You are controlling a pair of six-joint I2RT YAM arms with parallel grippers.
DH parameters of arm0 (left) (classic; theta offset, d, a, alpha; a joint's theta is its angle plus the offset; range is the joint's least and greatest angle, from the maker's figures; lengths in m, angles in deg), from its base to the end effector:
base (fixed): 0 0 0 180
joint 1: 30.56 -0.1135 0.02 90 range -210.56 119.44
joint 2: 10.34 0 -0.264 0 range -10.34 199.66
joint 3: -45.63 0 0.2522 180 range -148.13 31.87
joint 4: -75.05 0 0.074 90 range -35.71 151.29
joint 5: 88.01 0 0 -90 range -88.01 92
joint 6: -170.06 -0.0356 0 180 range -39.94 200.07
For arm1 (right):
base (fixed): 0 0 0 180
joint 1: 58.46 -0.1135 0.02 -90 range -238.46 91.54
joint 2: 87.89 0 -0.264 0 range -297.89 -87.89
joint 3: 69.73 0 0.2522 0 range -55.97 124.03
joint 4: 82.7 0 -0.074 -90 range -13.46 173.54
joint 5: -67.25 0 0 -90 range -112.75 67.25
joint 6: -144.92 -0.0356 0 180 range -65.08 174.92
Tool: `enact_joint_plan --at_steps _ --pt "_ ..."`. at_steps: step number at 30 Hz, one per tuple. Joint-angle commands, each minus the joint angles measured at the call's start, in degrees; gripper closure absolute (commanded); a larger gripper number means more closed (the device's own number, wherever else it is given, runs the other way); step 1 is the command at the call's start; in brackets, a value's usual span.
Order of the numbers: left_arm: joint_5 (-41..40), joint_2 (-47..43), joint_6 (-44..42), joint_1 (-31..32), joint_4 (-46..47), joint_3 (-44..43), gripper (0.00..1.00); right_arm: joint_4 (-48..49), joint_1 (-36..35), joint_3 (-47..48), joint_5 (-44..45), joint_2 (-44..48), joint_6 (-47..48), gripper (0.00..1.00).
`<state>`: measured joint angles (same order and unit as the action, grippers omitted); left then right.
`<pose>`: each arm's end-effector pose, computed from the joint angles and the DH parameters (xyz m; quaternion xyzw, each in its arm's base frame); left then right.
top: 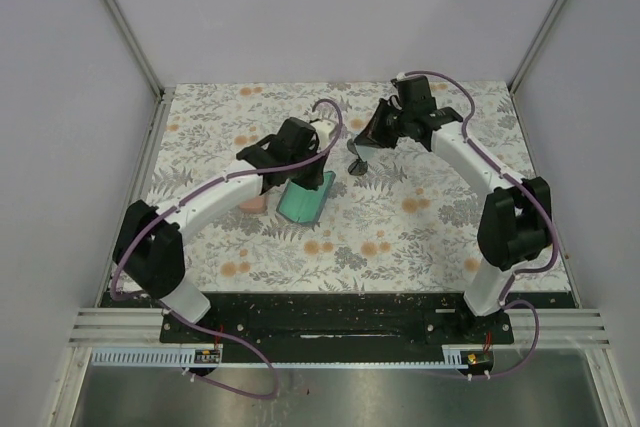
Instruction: Organize the sunglasses
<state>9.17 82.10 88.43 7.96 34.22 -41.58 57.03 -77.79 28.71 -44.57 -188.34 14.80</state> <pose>0.2775 -0.2266 0.2756 0.2633 0.8876 -0.2018 0.3195 0.3723 0.1446 0.2923 0.0867 0.8971 0.3473 0.2591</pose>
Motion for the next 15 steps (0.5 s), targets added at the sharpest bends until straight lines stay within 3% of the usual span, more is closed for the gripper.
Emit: enact_joint_plan --at_steps 1,6,8,12,15 --pt "-6.8 -5.2 2.8 -1.1 -1.4 2.4 1.0 -2.0 -3.4 6.1 -1.8 -3.3 1.4 1.0" --pt "-6.9 -8.6 4.6 -2.4 -0.8 5.7 1.0 -2.9 -5.5 9.6 -1.6 -5.5 0.9 1.0" --pt "-10.5 -10.2 5.8 -2.8 -0.4 7.1 1.0 -3.7 -6.3 11.4 -1.7 -6.1 1.0 1.0" --pt "-12.2 -16.6 9.2 -4.2 5.2 13.4 0.63 -5.4 -8.1 13.7 -1.3 -6.6 0.7 1.0" --pt "-12.3 -21.8 11.2 -5.0 10.3 19.6 0.52 -6.0 -9.5 14.5 -0.8 -6.5 0.5 1.0"
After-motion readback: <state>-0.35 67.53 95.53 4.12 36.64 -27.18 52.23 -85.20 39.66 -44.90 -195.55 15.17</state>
